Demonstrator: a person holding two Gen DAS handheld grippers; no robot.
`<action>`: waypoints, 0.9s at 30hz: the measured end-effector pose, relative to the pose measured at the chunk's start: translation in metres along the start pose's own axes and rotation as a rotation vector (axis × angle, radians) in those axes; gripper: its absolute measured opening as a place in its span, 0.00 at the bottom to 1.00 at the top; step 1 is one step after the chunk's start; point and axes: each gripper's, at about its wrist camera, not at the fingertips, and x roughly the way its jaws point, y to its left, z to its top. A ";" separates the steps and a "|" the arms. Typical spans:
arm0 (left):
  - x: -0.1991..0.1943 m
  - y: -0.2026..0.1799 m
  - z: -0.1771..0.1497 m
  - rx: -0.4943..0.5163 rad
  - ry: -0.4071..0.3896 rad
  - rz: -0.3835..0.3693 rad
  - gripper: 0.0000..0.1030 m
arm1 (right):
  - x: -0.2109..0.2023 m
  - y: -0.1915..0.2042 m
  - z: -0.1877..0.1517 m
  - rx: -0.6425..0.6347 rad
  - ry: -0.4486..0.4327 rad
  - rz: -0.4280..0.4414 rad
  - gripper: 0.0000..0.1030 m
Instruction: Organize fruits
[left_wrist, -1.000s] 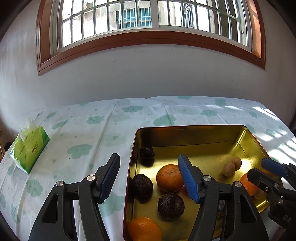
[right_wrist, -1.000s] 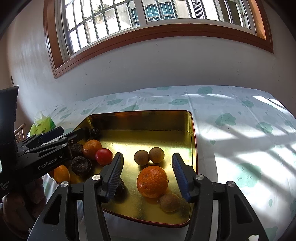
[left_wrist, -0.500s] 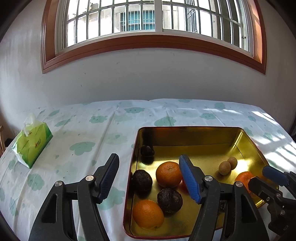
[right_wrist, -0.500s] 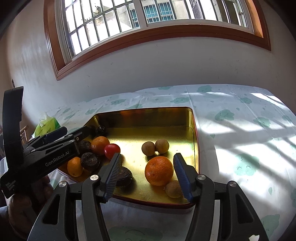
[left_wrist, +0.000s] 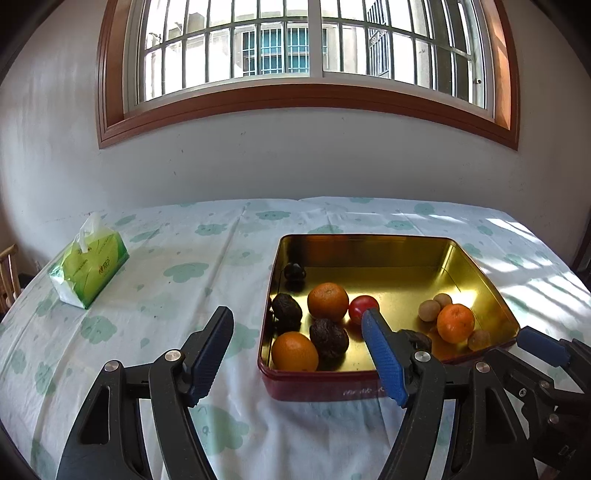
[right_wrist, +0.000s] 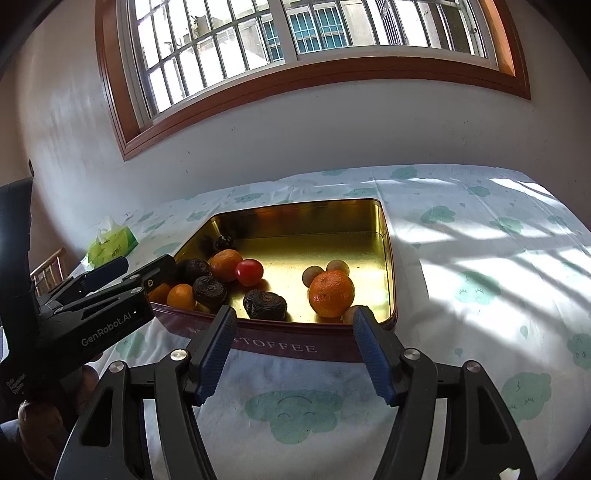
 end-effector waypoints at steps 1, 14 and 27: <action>-0.005 0.000 -0.003 -0.003 0.000 0.003 0.71 | -0.004 0.002 -0.003 -0.005 0.000 0.001 0.62; -0.038 0.003 -0.043 -0.011 0.063 0.015 0.75 | -0.030 0.019 -0.038 -0.018 0.015 -0.005 0.67; -0.043 0.010 -0.060 -0.042 0.087 0.024 0.78 | -0.027 0.024 -0.048 -0.021 0.039 -0.014 0.73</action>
